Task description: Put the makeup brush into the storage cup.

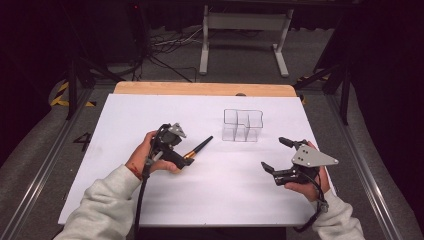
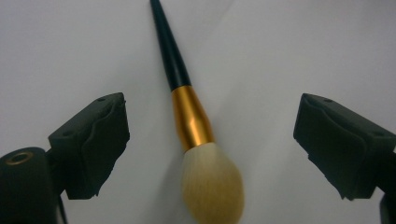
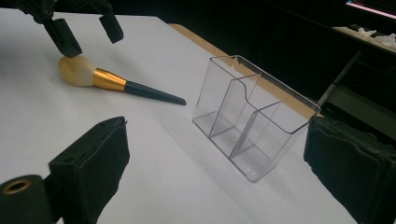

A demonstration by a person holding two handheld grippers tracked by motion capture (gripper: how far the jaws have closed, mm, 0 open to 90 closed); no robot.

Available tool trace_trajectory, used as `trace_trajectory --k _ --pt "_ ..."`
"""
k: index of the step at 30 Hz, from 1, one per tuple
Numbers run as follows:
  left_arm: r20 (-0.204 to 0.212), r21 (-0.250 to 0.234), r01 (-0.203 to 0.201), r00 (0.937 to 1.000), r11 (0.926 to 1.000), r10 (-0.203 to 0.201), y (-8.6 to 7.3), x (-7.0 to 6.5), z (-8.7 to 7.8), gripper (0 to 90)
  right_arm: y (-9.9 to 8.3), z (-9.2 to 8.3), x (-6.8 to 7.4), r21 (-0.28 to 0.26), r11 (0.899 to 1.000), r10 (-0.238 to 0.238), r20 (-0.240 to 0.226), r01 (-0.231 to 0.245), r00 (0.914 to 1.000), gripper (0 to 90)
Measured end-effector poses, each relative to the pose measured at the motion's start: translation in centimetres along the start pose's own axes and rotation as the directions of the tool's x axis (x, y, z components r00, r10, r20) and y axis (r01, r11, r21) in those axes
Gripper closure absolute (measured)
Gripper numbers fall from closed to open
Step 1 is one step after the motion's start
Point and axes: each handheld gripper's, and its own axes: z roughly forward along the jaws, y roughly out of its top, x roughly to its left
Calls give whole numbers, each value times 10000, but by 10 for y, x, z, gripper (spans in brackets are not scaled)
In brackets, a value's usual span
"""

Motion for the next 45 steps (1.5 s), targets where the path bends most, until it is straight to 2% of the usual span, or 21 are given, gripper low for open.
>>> trace_trajectory --k 1,3,6,8,11,13,16,18,19,20,22,26,33,35,36,38,39,41,42,43,45 --pt "8 379 181 9998 9991 -182 7 0 7 117 0 -1 0 -11 10000 13 21 -13 10000 74" --pt "10 520 216 9998 9984 -217 10 1 12 134 -1 -1 -1 -75 9999 123 -9 -123 9999 74" --pt "-132 1207 355 9993 9921 -342 17 3 24 198 -3 -2 -2 -59 9997 235 39 -235 9997 74" --pt "5 1743 349 9994 9841 -355 19 5 31 282 -5 -2 -2 -3 9996 272 22 -272 9996 76" --pt "-119 2440 499 9988 9685 -485 19 9 41 295 -6 -2 -2 51 9996 290 13 -290 9996 79" --pt "-148 2761 617 9981 9591 -599 19 12 44 324 -7 -2 -2 96 9994 345 51 -345 9994 81" --pt "-107 2994 869 9961 9502 -877 16 17 46 366 -8 -2 -3 129 9989 440 68 -441 9990 83" --pt "-272 3179 596 9982 9462 -537 17 16 44 424 -8 -2 -3 137 9987 500 44 -501 9987 90" --pt "-272 3179 596 9982 9462 -537 17 16 44 479 -8 -1 -4 134 9984 551 35 -551 9985 92" --pt "-302 3264 499 9986 9439 -423 17 16 44 479 -8 -1 -4 134 9984 551 35 -551 9985 92" --pt "-331 3608 130 9995 9325 -11 19 14 43 627 -9 -1 -5 127 9975 696 -95 -695 9975 97" --pt "-397 3959 -246 9982 9180 439 23 11 45 653 -10 1 -5 227 9973 702 -97 -699 9975 97" --pt "-459 4071 -589 9953 9115 848 25 8 45 660 -11 2 -4 308 9972 684 -61 -682 9976 100" --pt "-421 3899 -693 9948 9182 930 25 6 43 660 -11 2 -3 346 9977 582 43 -583 9983 101" --pt "-322 3908 -776 9947 9172 979 25 5 42 661 -11 2 -3 336 9979 550 108 -553 9984 101" --pt "-348 3706 -740 9950 9258 934 26 3 40 661 -10 2 -2 275 9985 467 247 -474 9986 101" --pt "-381 3765 -883 9931 9222 1106 27 2 38 661 -10 2 -1 251 9988 402 315 -410 9987 101" --pt "-389 3546 -953 9924 9301 1165 28 -2 35 662 -9 3 0 251 9993 280 417 -290 9987 101" --pt "-285 3562 -1058 9919 9284 1240 29 -3 32 662 -9 4 2 285 9994 179 465 -193 9988 101" --pt "-350 3406 -1083 9912 9340 1278 30 -5 31 662 -9 5 4 326 9994 80 506 -97 9987 101" --pt "-331 3308 -1107 9911 9372 1288 31 -8 27 662 -8 7 7 400 9992 -83 555 61 9984 101"
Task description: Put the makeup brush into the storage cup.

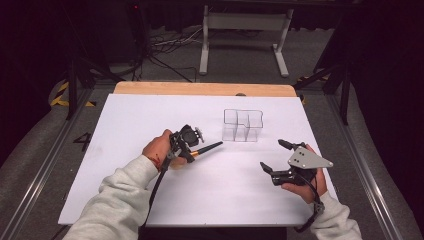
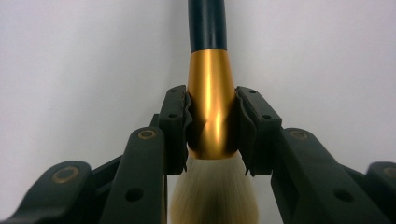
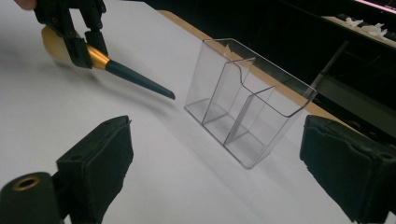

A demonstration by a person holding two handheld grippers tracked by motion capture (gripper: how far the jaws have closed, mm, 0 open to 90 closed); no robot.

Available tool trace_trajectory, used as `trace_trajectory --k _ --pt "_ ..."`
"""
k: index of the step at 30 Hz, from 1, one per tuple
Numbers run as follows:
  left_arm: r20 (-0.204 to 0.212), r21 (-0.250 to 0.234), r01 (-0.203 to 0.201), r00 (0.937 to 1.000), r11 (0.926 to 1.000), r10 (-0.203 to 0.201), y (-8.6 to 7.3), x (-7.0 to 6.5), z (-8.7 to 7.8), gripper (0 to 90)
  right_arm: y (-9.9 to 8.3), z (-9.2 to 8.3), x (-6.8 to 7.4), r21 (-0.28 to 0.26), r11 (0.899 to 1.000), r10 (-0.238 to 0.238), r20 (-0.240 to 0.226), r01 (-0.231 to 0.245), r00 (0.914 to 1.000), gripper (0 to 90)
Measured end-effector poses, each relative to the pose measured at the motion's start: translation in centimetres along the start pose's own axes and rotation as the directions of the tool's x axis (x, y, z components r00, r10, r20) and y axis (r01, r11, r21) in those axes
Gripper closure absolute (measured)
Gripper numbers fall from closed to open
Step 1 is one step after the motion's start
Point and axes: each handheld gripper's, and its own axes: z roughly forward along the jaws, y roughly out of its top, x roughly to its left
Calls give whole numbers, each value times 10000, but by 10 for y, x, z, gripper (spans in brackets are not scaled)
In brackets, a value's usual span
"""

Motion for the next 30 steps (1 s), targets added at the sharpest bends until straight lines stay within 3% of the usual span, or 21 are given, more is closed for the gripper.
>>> trace_trajectory --k 2,10,17,22,30 --pt "57 -210 -104 9999 9997 106 0 -3 -2 662 2 2 3 17 9998 -197 87 197 9998 101" --pt "70 -283 -740 9972 9969 742 9 -17 -11 662 12 16 21 38 9953 -967 34 966 9953 104" --pt "-19 -423 -1103 9939 9930 1103 15 -26 -12 662 18 28 36 301 9843 -1738 -74 1740 9848 104" --pt "94 -368 -1417 9898 9892 1421 18 -33 -13 662 21 36 46 457 9737 -2224 -210 2232 9747 112" --pt "50 -562 -1728 9849 9834 1733 23 -48 -15 662 27 53 67 681 9475 -3091 -555 3125 9494 150"
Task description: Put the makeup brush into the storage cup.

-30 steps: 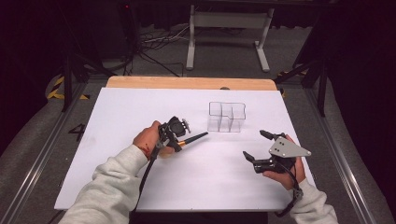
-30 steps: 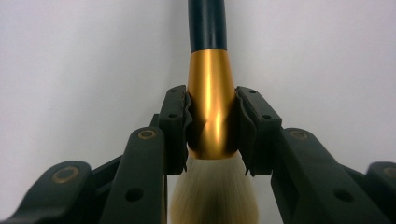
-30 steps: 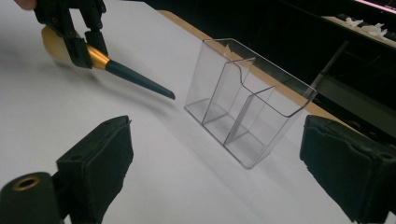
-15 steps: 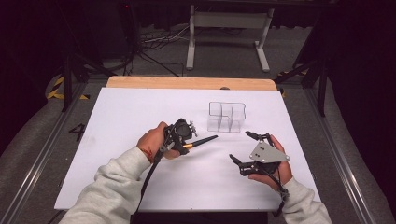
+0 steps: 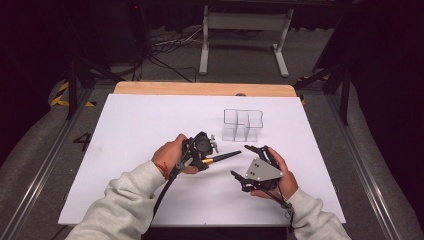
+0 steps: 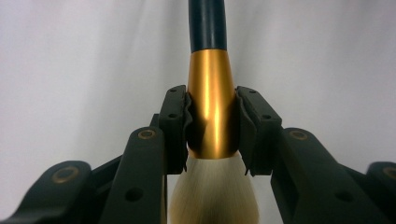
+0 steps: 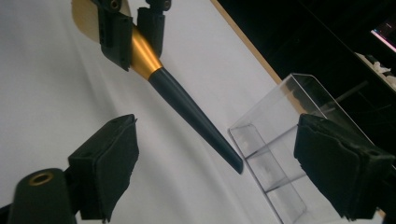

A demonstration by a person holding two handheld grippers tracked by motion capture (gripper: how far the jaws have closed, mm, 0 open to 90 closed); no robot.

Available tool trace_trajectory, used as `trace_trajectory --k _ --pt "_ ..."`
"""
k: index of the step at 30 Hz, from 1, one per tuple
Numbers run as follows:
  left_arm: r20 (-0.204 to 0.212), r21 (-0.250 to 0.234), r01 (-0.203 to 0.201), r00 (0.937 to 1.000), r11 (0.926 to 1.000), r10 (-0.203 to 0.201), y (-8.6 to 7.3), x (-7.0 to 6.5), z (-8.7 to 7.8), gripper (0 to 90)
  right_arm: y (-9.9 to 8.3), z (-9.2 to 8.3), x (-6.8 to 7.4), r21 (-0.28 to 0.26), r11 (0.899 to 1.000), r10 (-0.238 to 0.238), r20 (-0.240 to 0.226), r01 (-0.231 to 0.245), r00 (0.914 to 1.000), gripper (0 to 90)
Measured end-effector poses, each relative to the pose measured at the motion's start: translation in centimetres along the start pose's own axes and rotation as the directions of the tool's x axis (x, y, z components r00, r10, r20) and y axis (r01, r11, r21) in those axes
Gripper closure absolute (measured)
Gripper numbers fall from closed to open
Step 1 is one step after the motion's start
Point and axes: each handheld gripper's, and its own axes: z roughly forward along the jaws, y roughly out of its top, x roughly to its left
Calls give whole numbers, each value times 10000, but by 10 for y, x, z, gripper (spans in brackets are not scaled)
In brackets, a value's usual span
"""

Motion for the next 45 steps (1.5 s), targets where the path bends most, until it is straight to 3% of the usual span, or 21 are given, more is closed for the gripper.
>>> trace_trajectory --k 6,14,20,22,23,25,26,27,28,32,36,37,39,41,42,45 --pt "66 56 -278 9996 9996 277 5 -7 -2 662 8 14 13 217 9977 -633 -214 638 9978 159" --pt "177 3 -427 9989 9991 427 9 -12 -1 662 13 23 20 477 9936 -1018 -212 1027 9946 171" --pt "347 133 -707 9969 9974 702 14 -16 1 661 16 31 29 897 9810 -1700 -265 1717 9851 308" --pt "427 134 -787 9960 9968 781 16 -17 2 661 17 32 32 1162 9665 -2288 -155 2290 9734 367" --pt "453 164 -806 9958 9966 798 17 -18 3 661 18 32 35 1307 9540 -2708 -115 2700 9626 399" --pt "516 196 -808 9955 9965 797 18 -20 4 661 19 33 41 1472 9395 -3147 151 3092 9491 456" --pt "487 180 -812 9956 9965 802 19 -20 4 661 20 34 44 1589 9265 -3470 106 3410 9378 473" --pt "524 180 -795 9955 9967 785 19 -21 4 661 20 34 45 1770 9063 -3906 38 3838 9206 508" --pt "524 180 -795 9955 9967 785 19 -21 4 661 21 34 47 1792 8994 -4050 -17 3987 9143 562" --pt "508 147 -842 9952 9963 833 20 -22 4 661 20 36 51 1889 8913 -4177 -109 4121 9085 663" --pt "472 -75 -730 9962 9973 733 21 -22 4 661 19 36 52 1983 8830 -4308 -174 4255 9023 700" --pt "514 -95 -747 9958 9972 751 21 -21 3 661 18 36 52 2066 8747 -4492 61 4384 8934 708" --pt "581 -343 -611 9963 9975 630 19 -21 3 660 17 37 53 2041 8809 -4318 -224 4270 9017 727" --pt "680 -812 -337 9969 9961 393 16 -18 1 658 16 37 51 2011 8843 -4257 -240 4215 9046 741" --pt "684 -1123 -448 9963 9927 527 13 -18 -1 651 16 36 49 1920 8900 -4162 -280 4135 9089 742" --pt "592 -1779 -290 9974 9836 401 5 -17 -4 526 14 35 43 1965 9019 -3864 -317 3848 9218 742"
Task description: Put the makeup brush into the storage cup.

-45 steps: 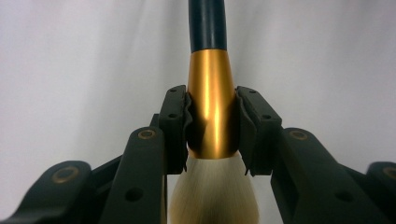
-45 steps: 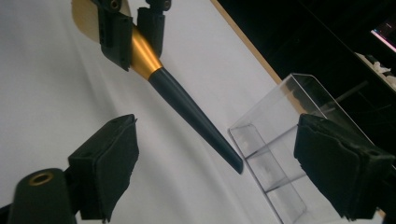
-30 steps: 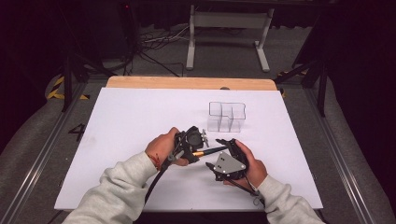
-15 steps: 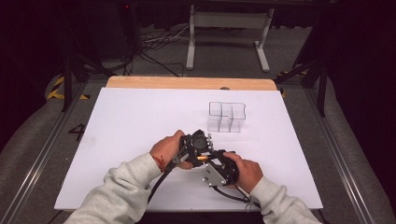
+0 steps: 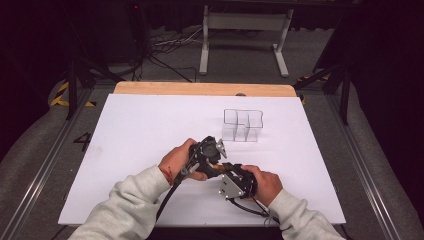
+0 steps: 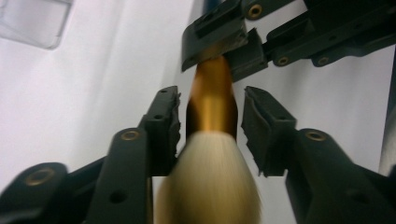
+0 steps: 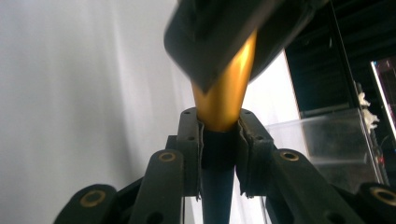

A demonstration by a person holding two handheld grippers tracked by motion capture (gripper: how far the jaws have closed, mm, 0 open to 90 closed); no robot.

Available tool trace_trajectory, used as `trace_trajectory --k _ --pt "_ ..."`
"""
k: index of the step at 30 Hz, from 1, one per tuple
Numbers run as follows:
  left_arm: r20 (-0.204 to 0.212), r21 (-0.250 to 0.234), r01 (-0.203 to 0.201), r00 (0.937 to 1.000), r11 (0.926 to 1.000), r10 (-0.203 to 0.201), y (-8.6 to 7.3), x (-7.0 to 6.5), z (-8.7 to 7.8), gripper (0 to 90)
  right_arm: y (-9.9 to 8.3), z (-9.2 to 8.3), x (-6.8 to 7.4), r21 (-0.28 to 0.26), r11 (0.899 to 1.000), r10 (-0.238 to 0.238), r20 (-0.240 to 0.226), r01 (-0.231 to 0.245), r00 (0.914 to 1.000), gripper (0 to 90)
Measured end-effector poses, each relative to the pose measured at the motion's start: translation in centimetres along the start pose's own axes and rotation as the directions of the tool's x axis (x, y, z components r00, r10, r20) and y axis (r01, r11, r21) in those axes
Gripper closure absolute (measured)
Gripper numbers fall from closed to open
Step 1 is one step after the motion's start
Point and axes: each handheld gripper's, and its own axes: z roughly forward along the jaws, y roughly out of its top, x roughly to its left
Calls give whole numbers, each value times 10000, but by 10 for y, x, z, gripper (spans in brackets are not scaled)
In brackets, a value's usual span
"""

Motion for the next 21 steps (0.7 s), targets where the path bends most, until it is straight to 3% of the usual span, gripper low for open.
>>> trace_trajectory --k 1,3,5,6,7,10,11,12,13,14,15,19,21 --pt "-62 -394 -74 10000 9992 72 -2 0 -3 473 -1 0 -1 -94 9999 83 -184 -84 9998 742" --pt "-216 -1121 64 9997 9937 -89 -7 0 -10 324 -4 0 -3 -201 9973 703 -177 -707 9974 743" --pt "-362 -1862 87 9992 9825 -157 -12 -1 -18 152 -8 0 -6 -212 9925 1200 -207 -1204 9926 742" --pt "-368 -2378 142 9990 9712 -236 -16 -1 -24 152 -8 0 -6 -212 9925 1200 -207 -1204 9926 742" --pt "-429 -2758 189 9986 9610 -319 -20 -1 -28 122 -10 -1 -8 -297 9881 1497 -311 -1507 9882 743" --pt "-888 -3424 213 9945 9393 -549 -33 -2 -43 58 -15 -1 -12 -437 9805 1899 -417 -1916 9809 742" --pt "-888 -3424 213 9945 9393 -549 -33 -2 -43 50 -15 -1 -12 -437 9805 1899 -417 -1916 9809 742" --pt "-1113 -3678 79 9924 9299 -525 -42 -4 -50 42 -18 -2 -15 -601 9706 2305 -487 -2333 9718 743" --pt "-1166 -3851 86 9915 9228 -579 -47 -4 -52 33 -19 -2 -16 -643 9671 2428 -530 -2460 9686 743" --pt "-1242 -4122 184 9893 9109 -762 -54 -4 -55 36 -20 -3 -16 -683 9639 2539 -564 -2574 9656 743" --pt "-1242 -4122 184 9893 9109 -762 -54 -4 -55 32 -20 -3 -16 -683 9639 2539 -564 -2574 9656 743" --pt "-1847 -4661 364 9731 8840 -1375 -83 -4 -61 22 -25 -4 -22 -890 9486 2986 -669 -3038 9520 743" --pt "-2038 -4772 399 9667 8779 -1547 -98 -5 -61 20 -27 -5 -23 -943 9449 3083 -647 -3134 9491 743"
